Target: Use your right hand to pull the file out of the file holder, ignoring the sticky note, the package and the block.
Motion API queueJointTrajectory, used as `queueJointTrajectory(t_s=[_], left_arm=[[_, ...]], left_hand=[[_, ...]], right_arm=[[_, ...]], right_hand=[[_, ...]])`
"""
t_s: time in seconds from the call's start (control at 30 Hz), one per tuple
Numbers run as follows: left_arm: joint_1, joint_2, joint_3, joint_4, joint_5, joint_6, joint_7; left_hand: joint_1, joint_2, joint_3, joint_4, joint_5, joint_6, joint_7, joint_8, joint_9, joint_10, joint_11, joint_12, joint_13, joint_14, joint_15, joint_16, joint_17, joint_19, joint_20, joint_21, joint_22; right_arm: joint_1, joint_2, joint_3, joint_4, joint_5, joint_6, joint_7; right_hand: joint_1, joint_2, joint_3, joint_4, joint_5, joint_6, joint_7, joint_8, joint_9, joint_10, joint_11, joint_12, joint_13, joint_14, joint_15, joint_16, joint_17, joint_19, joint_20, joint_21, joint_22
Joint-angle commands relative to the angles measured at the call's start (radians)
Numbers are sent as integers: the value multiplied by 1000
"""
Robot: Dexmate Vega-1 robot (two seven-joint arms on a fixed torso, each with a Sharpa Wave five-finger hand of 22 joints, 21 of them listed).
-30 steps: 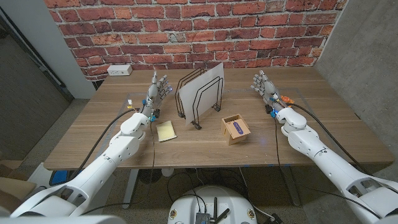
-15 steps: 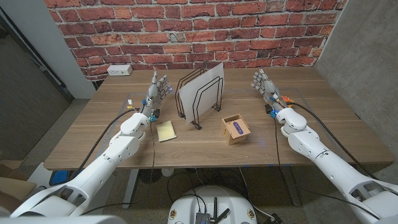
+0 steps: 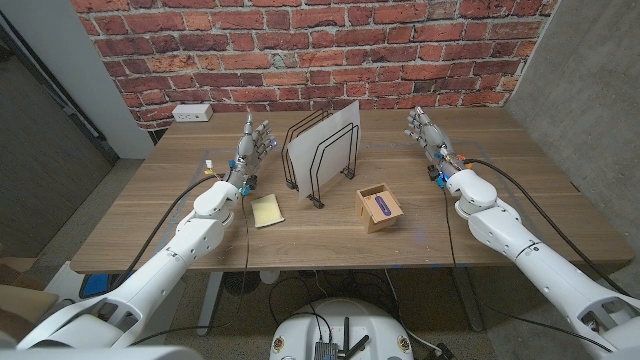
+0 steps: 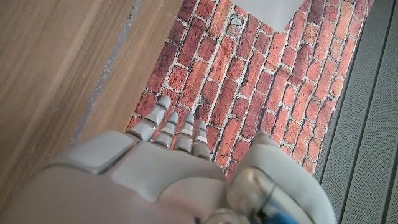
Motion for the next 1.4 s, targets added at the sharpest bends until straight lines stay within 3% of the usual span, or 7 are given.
queueJointTrajectory(t_s=[0.03, 0.5, 1.13, 1.4], left_arm=[[0, 0, 0, 1, 0, 0, 0], [0, 0, 0, 1, 0, 0, 0], [0, 1, 0, 0, 0, 0, 0], [0, 1, 0, 0, 0, 1, 0]], left_hand=[[1, 9, 0, 6, 6, 1, -10, 7, 6, 1, -6, 6, 5, 5, -4, 6, 2, 5, 1, 7, 5], [1, 10, 0, 6, 6, 1, -9, 7, 6, -1, -8, 5, 5, 7, -4, 6, 2, 6, 1, 7, 5], [1, 9, -1, 6, 7, 2, -10, 7, 6, 0, -8, 6, 5, 7, -5, 7, 2, 6, 2, 7, 5], [1, 9, -1, 6, 7, 1, -9, 7, 6, 1, -10, 6, 5, 6, -5, 6, 2, 6, 2, 7, 5]], right_arm=[[-5, -45, -3, -89, -53, -64, -41], [19, -82, -19, -172, -135, -149, -81], [61, -161, -42, -316, -236, -310, -76], [72, -180, -53, -353, -287, -325, -74]], right_hand=[[13, 1, 5, -5, 6, -10, -1, 3, 2, 1, -7, 2, -2, -8, -32, -2, -4, -4, -32, -5, 2], [19, 0, 12, -15, 6, -34, -15, -1, 2, -14, -5, 1, -11, -9, -27, 0, -21, -7, -28, -22, 2], [30, -3, 20, -29, 6, -36, -16, 3, 2, -16, -8, 3, -17, -10, -28, 1, -36, -12, -31, -36, 3], [38, -6, 26, -42, 3, -26, -7, 10, 2, 4, -2, 12, -21, 4, -27, 6, -51, -10, -30, -48, 3]])
